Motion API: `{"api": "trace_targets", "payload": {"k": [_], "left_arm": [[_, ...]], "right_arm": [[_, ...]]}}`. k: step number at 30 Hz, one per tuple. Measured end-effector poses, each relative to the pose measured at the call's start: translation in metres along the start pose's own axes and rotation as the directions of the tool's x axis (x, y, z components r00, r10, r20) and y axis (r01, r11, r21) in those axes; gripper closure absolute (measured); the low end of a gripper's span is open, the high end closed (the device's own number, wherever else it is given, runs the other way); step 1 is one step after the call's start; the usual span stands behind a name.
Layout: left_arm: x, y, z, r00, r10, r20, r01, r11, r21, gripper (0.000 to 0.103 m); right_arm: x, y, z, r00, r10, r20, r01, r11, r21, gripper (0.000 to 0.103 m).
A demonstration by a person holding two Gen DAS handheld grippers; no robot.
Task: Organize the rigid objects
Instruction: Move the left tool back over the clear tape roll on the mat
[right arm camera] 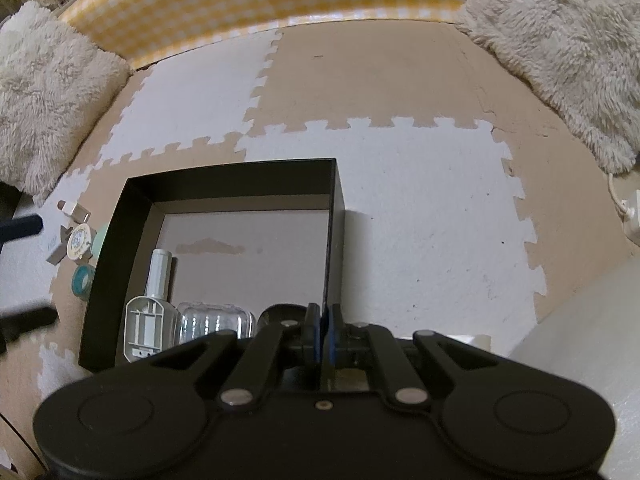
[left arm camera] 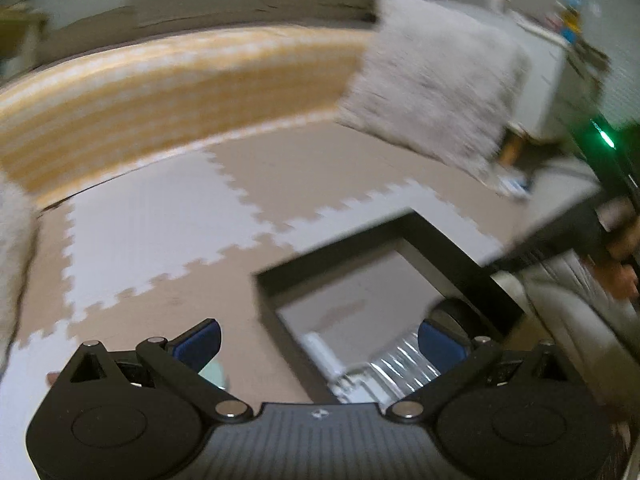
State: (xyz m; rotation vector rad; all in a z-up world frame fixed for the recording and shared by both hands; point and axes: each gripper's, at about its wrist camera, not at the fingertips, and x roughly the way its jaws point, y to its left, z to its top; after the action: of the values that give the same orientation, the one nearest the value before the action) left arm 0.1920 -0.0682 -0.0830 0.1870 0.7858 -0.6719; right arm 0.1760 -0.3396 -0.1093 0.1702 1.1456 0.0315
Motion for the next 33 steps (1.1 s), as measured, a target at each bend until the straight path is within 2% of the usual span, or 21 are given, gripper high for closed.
{"api": "trace_targets", "payload": {"k": [5, 10, 14, 18, 20, 22, 25, 27, 33], "left_arm": [[-0.007, 0.032, 0.002, 0.996, 0.083, 0.015, -0.079, 0.985, -0.152, 0.0], [-0.007, 0.061, -0.003, 0.983, 0.18, -0.029, -0.181, 0.951, -0.25, 0.0], [-0.001, 0.079, -0.015, 0.977, 0.194, -0.093, -0.214, 0.916, -0.339, 0.0], [0.01, 0.09, -0.033, 0.962, 0.197, -0.189, -0.26, 0.871, -0.416, 0.0], [0.016, 0.094, -0.042, 0.952, 0.195, -0.235, -0.285, 0.845, -0.452, 0.0], [0.021, 0.095, -0.049, 0.946, 0.188, -0.265, -0.296, 0.835, -0.464, 0.0], [0.028, 0.093, -0.056, 0.942, 0.174, -0.287, -0.299, 0.823, -0.483, 0.006], [0.032, 0.093, -0.059, 0.94, 0.173, -0.295, -0.305, 0.814, -0.495, 0.02], [0.04, 0.092, -0.065, 0.928, 0.191, -0.319, -0.337, 0.796, -0.503, 0.035]], "right_arm": [[0.0, -0.001, 0.0, 1.0, 0.005, 0.002, -0.005, 1.0, 0.009, 0.099], [0.0, -0.002, 0.0, 1.0, 0.01, 0.005, -0.01, 1.0, 0.024, 0.098], [0.001, -0.002, -0.001, 1.0, -0.002, 0.006, 0.002, 1.0, 0.021, 0.095], [0.001, -0.003, -0.001, 1.0, -0.017, 0.006, 0.017, 1.0, 0.022, 0.088], [0.002, -0.004, -0.001, 1.0, -0.016, 0.002, 0.016, 1.0, 0.026, 0.088], [0.003, -0.005, -0.001, 1.0, -0.011, -0.008, 0.011, 0.999, 0.032, 0.088], [0.004, -0.003, -0.001, 1.0, -0.012, -0.021, 0.012, 1.0, 0.026, 0.089], [0.004, -0.002, -0.001, 1.0, -0.013, -0.023, 0.014, 1.0, 0.019, 0.091], [0.002, 0.0, -0.001, 1.0, 0.0, -0.025, 0.001, 1.0, 0.014, 0.098]]}}
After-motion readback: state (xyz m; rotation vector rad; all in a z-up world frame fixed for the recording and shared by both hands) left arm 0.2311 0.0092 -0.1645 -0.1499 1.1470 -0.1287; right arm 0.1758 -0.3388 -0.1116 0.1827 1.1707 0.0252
